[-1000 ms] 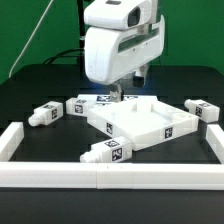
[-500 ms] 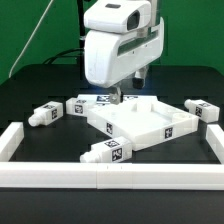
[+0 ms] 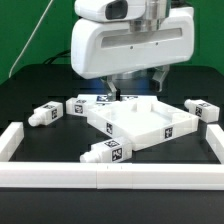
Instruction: Assemble one leg
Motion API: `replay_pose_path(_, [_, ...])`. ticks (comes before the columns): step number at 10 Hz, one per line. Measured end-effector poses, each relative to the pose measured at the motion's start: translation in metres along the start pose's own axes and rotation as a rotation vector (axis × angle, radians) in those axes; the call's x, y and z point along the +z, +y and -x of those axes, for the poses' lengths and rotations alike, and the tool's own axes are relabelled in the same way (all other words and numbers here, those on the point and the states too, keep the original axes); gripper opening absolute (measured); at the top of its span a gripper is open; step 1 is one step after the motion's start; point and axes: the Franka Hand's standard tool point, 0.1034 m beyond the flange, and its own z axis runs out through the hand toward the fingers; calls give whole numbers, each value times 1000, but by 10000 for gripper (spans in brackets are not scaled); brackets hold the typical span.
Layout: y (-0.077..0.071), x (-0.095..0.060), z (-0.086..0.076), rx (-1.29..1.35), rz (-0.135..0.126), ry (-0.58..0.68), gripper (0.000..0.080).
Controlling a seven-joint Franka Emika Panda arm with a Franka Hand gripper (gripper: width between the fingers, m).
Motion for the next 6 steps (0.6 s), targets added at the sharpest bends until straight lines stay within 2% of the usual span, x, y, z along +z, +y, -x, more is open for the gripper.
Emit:
replay_pose_path(1, [6, 2, 0, 121, -83, -3, 649])
replay_pose_path(2, [13, 1, 0, 194, -86, 3, 649])
replay_pose_path(3, [9, 2, -1, 257, -90, 0, 649])
replay_pose_path(6, [9, 6, -1, 451, -93, -9, 649])
